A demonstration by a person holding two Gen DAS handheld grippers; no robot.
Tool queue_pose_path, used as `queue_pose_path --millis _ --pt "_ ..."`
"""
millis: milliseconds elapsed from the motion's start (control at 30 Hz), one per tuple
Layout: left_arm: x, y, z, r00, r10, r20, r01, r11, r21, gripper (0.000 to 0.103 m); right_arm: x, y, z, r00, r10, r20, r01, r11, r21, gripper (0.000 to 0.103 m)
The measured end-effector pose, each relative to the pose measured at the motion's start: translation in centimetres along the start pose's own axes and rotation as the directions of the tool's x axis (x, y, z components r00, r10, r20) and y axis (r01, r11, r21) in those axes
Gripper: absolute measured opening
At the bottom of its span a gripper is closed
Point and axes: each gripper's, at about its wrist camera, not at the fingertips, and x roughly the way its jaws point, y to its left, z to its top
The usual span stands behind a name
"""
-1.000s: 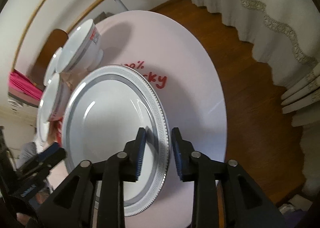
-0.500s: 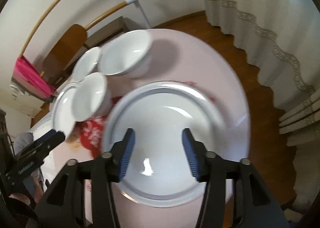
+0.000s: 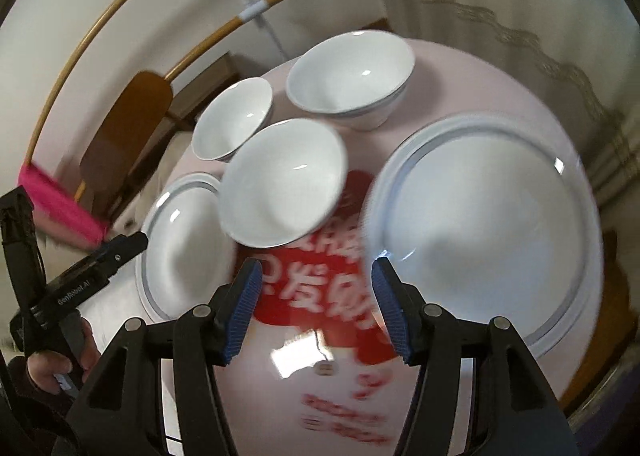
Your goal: Organize plates and bowls
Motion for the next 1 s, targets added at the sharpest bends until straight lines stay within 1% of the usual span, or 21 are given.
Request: queue_pose_path --millis 133,167,267,400,533,700,733,800,833,867,900,933,1000 --pt "0.9 3.5 0.6 1.000 -0.020 -0.022 0.021 0.997 0.068 0.071 1.5 2.3 -2.5 1.000 -0.003 -0.002 0.003 0.996 0.092 0.059" --pt "1.3 4.4 1.1 0.999 -0.021 -0.028 0.023 0.997 0.069 0.071 1.8 3.0 -3.0 1.000 -0.010 -0.003 0.010 0.995 0.100 0.059" --pt "2.5 6.7 1.3 0.998 -0.027 -0.050 0.031 0.997 0.072 0.071 2.9 3.9 -4.1 1.000 -0.018 -0.005 0.018 0.992 0.121 0.059" --pt "4.7 7.6 2.1 0.997 -0.037 -0.069 0.043 0.996 0.084 0.071 4.6 4.9 -5.1 1.000 -0.010 -0.004 0.010 0.991 0.135 0.059" --pt "6.4 8.3 2.6 0.996 -0.034 -0.083 0.042 0.994 0.105 0.071 6.2 5.0 -5.3 1.000 -0.005 -0.007 0.006 0.987 0.159 0.059" --pt "8.2 8.0 3.1 0.993 -0.061 -0.100 0.074 0.988 0.132 0.069 7.4 5.4 -5.1 1.000 0.005 -0.004 -0.005 0.986 0.164 0.059" --pt "8.5 7.9 3.1 0.992 -0.071 -0.105 0.086 0.987 0.137 0.067 7.3 5.5 -5.4 1.000 0.021 -0.005 -0.020 0.986 0.165 0.059" --pt "8.8 7.5 3.2 0.991 -0.075 -0.108 0.091 0.984 0.152 0.059 7.7 5.6 -5.0 0.999 0.036 -0.002 -0.035 0.986 0.163 0.059" --pt "9.1 7.4 3.1 0.990 -0.081 -0.116 0.099 0.983 0.157 0.053 7.7 5.7 -4.9 0.999 0.050 0.004 -0.050 0.986 0.156 0.058" --pt "9.3 7.3 3.1 0.989 -0.082 -0.125 0.102 0.982 0.161 0.051 7.9 5.7 -4.8 0.998 0.060 0.003 -0.060 0.986 0.155 0.052" --pt "9.6 7.3 3.2 0.989 -0.078 -0.127 0.099 0.981 0.165 0.050 8.0 5.7 -4.7 0.998 0.067 -0.001 -0.066 0.986 0.153 0.046" --pt "9.8 7.3 3.3 0.989 -0.079 -0.128 0.100 0.981 0.166 0.049 8.2 5.8 -4.6 0.997 0.078 -0.004 -0.076 0.986 0.150 0.044" --pt "10.0 7.5 3.3 0.988 -0.081 -0.131 0.101 0.982 0.156 0.045 8.5 5.7 -4.4 0.995 0.099 -0.006 -0.097 0.984 0.153 0.033"
